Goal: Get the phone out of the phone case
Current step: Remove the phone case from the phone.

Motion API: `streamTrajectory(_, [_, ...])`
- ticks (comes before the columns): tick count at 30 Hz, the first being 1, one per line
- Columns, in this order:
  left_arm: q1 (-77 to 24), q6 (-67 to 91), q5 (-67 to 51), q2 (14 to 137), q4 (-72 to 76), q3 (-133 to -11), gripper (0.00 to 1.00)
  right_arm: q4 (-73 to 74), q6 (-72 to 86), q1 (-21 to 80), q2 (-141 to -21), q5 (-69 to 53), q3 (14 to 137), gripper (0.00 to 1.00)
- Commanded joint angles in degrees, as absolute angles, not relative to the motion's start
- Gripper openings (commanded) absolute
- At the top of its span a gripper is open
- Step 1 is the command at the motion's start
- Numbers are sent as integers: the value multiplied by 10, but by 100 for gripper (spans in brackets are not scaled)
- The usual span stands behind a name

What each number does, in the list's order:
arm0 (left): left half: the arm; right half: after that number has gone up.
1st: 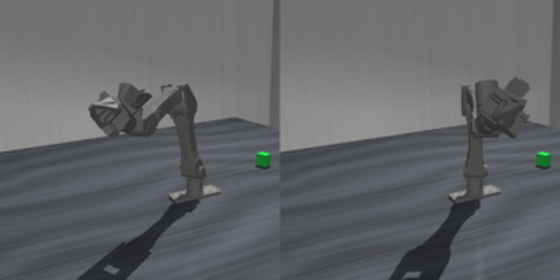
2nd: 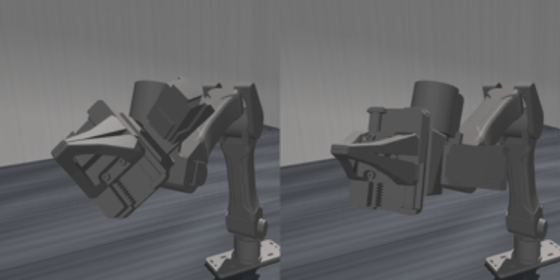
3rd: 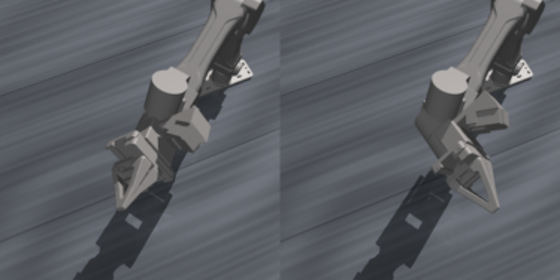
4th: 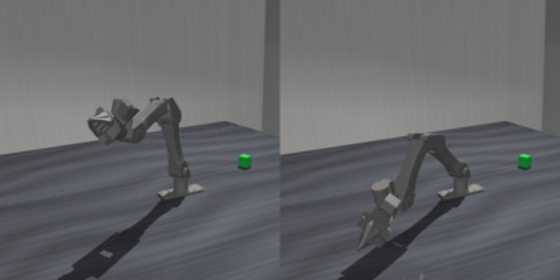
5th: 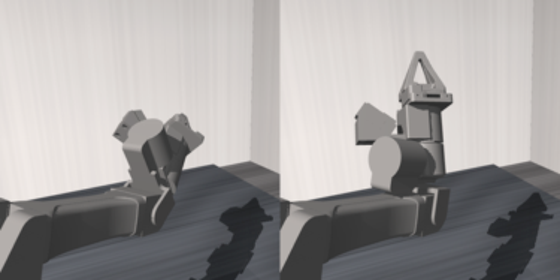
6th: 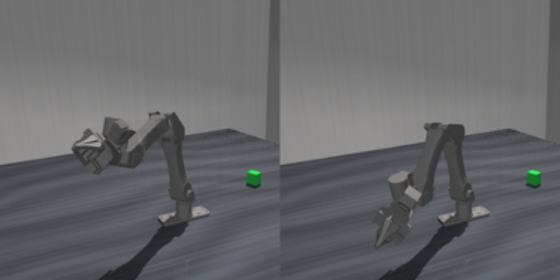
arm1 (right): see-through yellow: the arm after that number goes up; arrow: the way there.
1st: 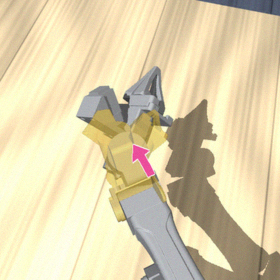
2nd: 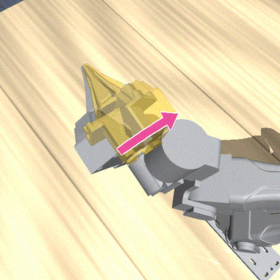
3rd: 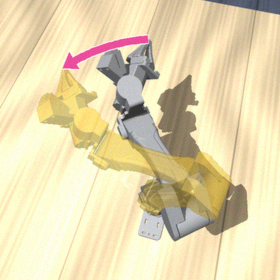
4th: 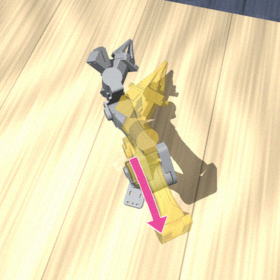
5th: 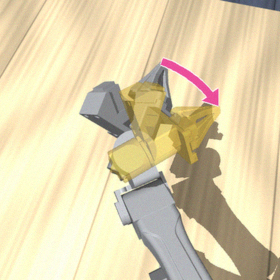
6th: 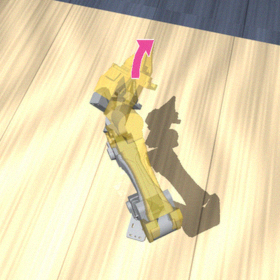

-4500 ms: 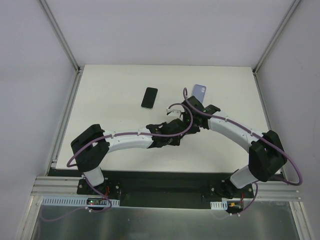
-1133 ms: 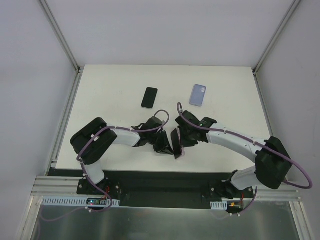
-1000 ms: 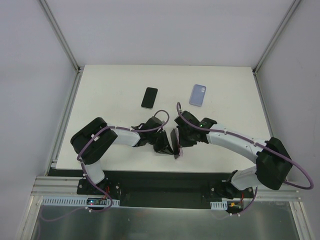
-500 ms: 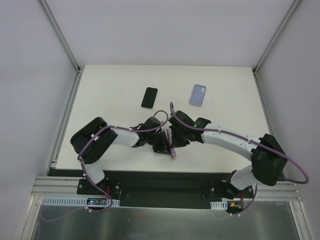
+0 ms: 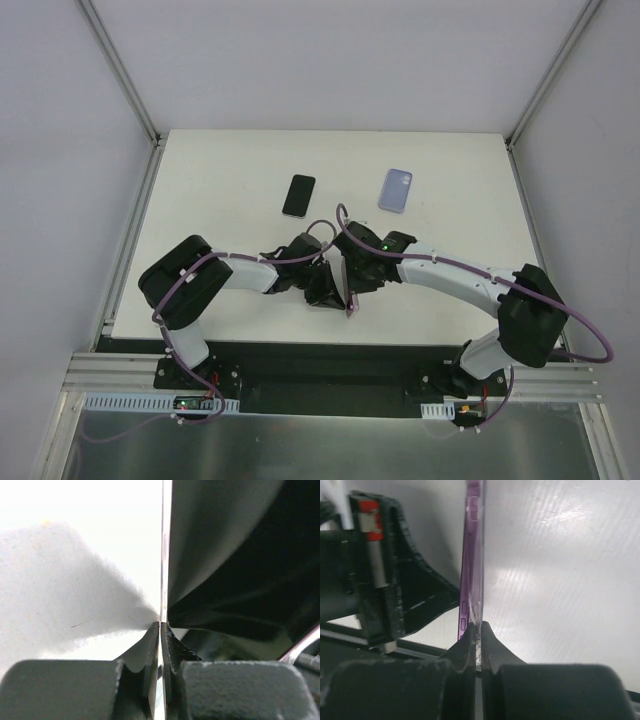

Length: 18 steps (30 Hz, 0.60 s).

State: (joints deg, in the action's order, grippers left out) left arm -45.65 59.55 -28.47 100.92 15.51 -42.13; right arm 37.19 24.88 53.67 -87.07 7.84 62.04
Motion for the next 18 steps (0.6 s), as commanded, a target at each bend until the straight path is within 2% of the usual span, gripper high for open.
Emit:
streamTrajectory(1, [-451,563,-246,980,96,-426,3,381,252,535,-902,150,613,1])
streamTrajectory(18, [-451,552,-257,1012,90,-446,3,312,259,549,-884,107,599,1])
